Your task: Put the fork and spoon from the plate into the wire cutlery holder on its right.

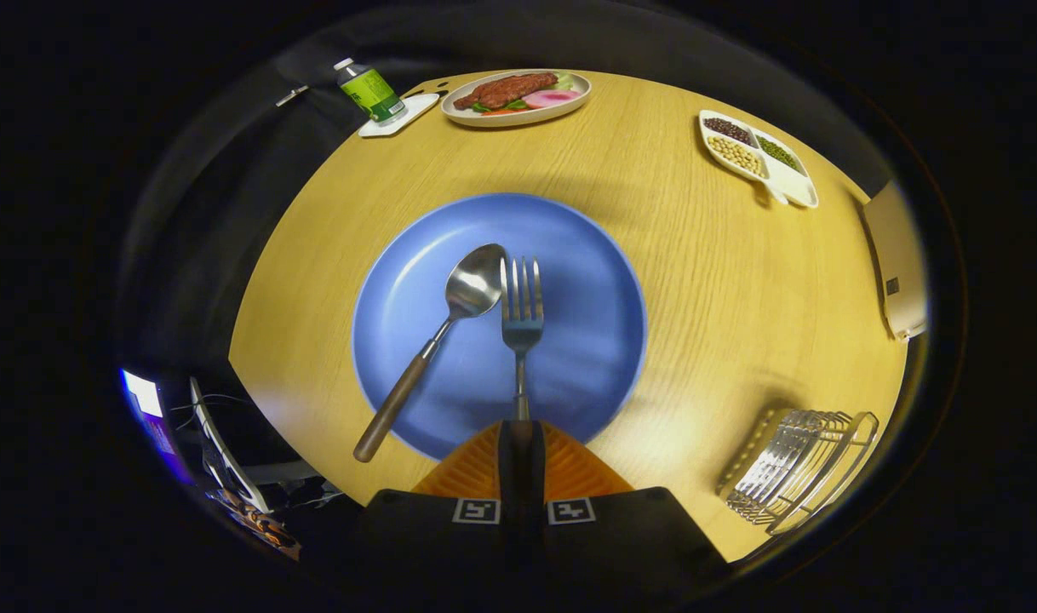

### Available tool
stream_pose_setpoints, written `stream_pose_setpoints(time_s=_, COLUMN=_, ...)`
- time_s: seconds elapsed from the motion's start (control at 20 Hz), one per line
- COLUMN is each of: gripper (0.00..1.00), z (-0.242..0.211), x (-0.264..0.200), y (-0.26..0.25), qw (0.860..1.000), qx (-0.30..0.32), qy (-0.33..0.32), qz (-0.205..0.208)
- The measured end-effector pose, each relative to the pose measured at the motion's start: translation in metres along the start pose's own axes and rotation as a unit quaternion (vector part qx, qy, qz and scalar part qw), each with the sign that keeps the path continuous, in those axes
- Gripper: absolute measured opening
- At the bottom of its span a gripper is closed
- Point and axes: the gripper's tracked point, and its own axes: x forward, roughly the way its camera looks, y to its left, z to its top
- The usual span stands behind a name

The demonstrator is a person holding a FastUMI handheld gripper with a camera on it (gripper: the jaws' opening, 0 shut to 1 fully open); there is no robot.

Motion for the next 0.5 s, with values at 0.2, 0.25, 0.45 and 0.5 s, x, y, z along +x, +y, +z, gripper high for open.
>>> stream_pose_setpoints(time_s=0.2, gripper=0.05, z=-0.011, x=-0.036, y=-0.016, qw=1.000, qx=-0.023, qy=-0.004, qz=-0.001)
stream_pose_setpoints(time_s=0.25, gripper=0.05, z=-0.014, x=-0.047, y=-0.018, qw=1.000, qx=-0.024, qy=-0.003, qz=0.006)
stream_pose_setpoints(time_s=0.45, gripper=0.06, z=-0.028, x=-0.096, y=-0.043, qw=0.999, qx=-0.037, qy=0.007, qz=0.013)
stream_pose_setpoints(time_s=0.5, gripper=0.06, z=-0.032, x=-0.109, y=-0.052, qw=0.999, qx=-0.045, qy=0.011, qz=0.009)
